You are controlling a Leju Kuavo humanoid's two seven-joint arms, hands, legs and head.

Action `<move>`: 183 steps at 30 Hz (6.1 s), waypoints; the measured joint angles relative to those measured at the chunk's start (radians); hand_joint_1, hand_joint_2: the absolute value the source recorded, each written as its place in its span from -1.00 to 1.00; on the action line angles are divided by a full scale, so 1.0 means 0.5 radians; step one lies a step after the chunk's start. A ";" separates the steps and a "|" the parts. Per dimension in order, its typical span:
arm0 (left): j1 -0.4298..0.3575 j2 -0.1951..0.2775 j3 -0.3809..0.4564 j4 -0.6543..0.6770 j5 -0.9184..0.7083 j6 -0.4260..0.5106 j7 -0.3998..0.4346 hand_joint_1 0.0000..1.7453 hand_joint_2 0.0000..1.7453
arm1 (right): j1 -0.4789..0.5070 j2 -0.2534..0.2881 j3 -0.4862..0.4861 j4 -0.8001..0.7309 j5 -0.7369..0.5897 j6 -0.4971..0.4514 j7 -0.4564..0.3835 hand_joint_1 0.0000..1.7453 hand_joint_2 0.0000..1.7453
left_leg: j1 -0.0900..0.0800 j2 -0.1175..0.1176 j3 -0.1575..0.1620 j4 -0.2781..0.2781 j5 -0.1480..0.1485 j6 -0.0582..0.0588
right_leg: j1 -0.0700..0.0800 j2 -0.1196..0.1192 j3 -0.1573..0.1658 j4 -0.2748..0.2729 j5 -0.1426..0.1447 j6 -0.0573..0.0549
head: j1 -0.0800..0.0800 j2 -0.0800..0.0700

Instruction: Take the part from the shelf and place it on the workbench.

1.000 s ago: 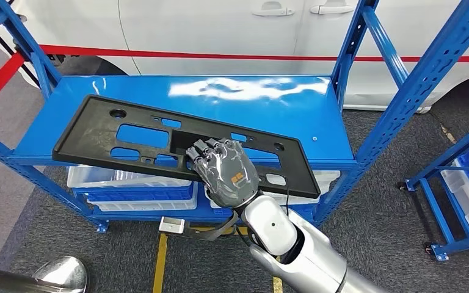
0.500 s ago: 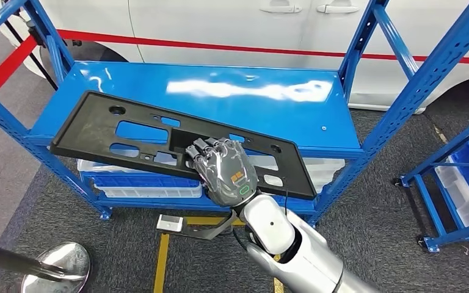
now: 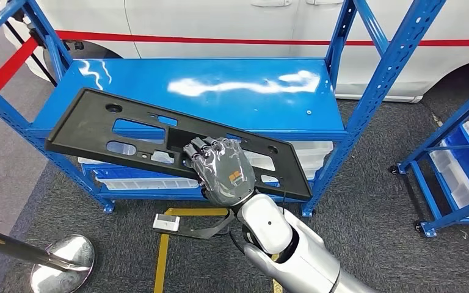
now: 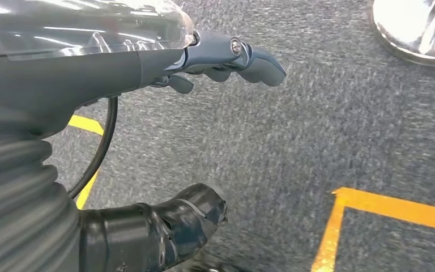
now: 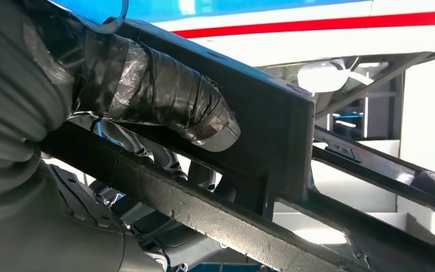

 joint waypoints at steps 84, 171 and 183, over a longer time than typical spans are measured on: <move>-0.011 -0.012 0.000 0.002 0.000 -0.006 -0.030 -1.00 1.00 | -0.111 0.060 -0.036 0.141 -0.085 -0.003 -0.072 1.00 1.00 | -0.007 0.000 0.138 -0.523 0.389 0.060 | 0.026 0.007 0.151 0.053 -0.148 0.056 | 0.000 0.000; 0.006 -0.006 -0.105 0.002 -0.192 0.005 -0.021 -1.00 1.00 | -0.085 -0.026 -0.079 0.179 -0.228 0.007 -0.096 1.00 1.00 | -0.008 0.010 0.323 -0.573 0.238 0.113 | 0.000 0.036 -0.273 0.525 -0.265 0.119 | 0.006 0.000; 0.009 -0.010 -0.155 0.008 -0.217 -0.019 -0.022 -1.00 1.00 | -0.080 -0.038 -0.091 0.178 -0.226 0.006 -0.098 1.00 1.00 | 0.006 0.022 0.239 -0.389 0.115 0.002 | -0.014 0.009 -0.044 0.050 -0.030 0.051 | 0.000 0.000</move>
